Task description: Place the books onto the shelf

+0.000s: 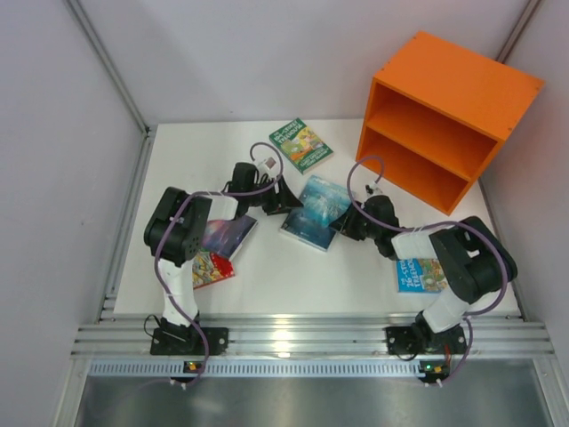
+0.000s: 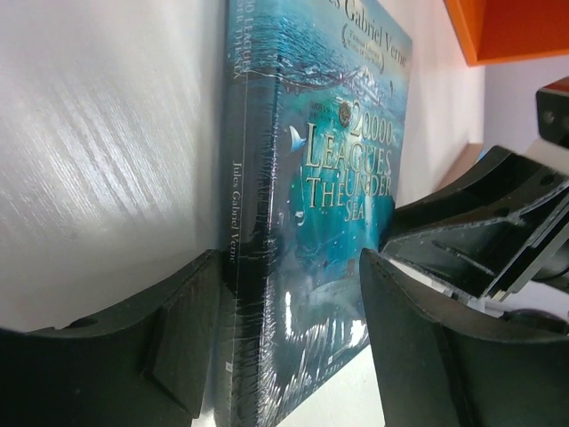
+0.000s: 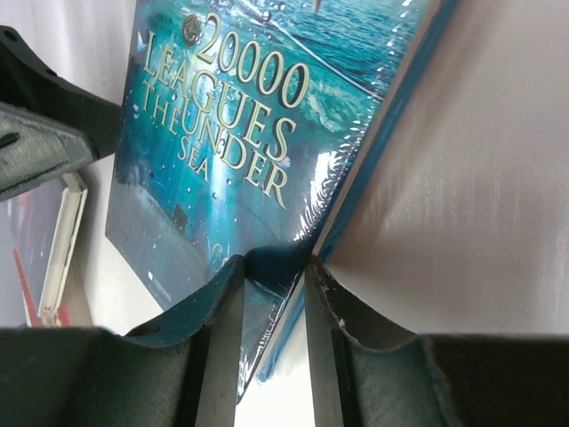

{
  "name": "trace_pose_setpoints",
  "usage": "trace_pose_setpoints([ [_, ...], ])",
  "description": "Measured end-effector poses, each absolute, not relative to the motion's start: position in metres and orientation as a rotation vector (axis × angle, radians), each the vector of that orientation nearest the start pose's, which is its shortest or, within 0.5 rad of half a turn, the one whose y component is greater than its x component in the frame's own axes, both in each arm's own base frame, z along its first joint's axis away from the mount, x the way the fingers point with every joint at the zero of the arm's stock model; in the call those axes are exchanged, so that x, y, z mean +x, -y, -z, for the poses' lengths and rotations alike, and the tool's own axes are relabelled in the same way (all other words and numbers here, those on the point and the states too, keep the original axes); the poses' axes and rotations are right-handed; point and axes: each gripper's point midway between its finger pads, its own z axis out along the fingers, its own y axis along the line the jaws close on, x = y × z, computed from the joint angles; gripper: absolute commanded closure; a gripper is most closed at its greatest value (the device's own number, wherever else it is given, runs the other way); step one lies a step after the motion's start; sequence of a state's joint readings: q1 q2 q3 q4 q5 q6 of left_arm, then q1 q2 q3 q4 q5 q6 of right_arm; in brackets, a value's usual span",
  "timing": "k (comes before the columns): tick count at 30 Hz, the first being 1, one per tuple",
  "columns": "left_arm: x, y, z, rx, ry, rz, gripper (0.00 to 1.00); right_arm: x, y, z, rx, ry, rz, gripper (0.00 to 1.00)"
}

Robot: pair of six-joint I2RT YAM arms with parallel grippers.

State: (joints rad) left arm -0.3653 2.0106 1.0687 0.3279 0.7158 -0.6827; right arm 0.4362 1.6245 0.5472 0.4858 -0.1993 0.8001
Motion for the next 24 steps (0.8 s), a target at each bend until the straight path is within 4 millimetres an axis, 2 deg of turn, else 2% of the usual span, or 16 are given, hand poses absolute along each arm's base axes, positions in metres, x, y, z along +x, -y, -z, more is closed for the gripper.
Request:
trace_pose_setpoints([
  [6, 0.400, 0.295, -0.072, -0.048, -2.224, 1.385, 0.37, 0.325, -0.225, -0.032, 0.271, -2.265, -0.950, 0.69],
  [10, 0.411, 0.301, -0.100, -0.130, -2.084, 1.487, 0.38, 0.322, -0.226, -0.032, 0.266, -2.261, -0.980, 0.68],
  [13, 0.412, 0.309, -0.124, -0.105, -1.992, 1.563, 0.39, 0.315, -0.231, -0.031, 0.240, -2.283, -1.025, 0.66],
  [16, 0.402, 0.325, -0.150, -0.018, -1.908, 1.646, 0.39, 0.305, -0.236, -0.028, 0.202, -2.315, -1.073, 0.65],
  [20, 0.365, 0.352, -0.186, 0.185, -1.842, 1.746, 0.39, 0.300, -0.237, -0.028, 0.164, -2.326, -1.102, 0.63],
  [22, 0.341, 0.364, -0.191, 0.298, -1.862, 1.777, 0.39, 0.301, -0.235, -0.028, 0.150, -2.323, -1.099, 0.62],
  [24, 0.326, 0.371, -0.194, 0.381, -1.872, 1.793, 0.39, 0.302, -0.233, -0.028, 0.137, -2.319, -1.100, 0.61],
])
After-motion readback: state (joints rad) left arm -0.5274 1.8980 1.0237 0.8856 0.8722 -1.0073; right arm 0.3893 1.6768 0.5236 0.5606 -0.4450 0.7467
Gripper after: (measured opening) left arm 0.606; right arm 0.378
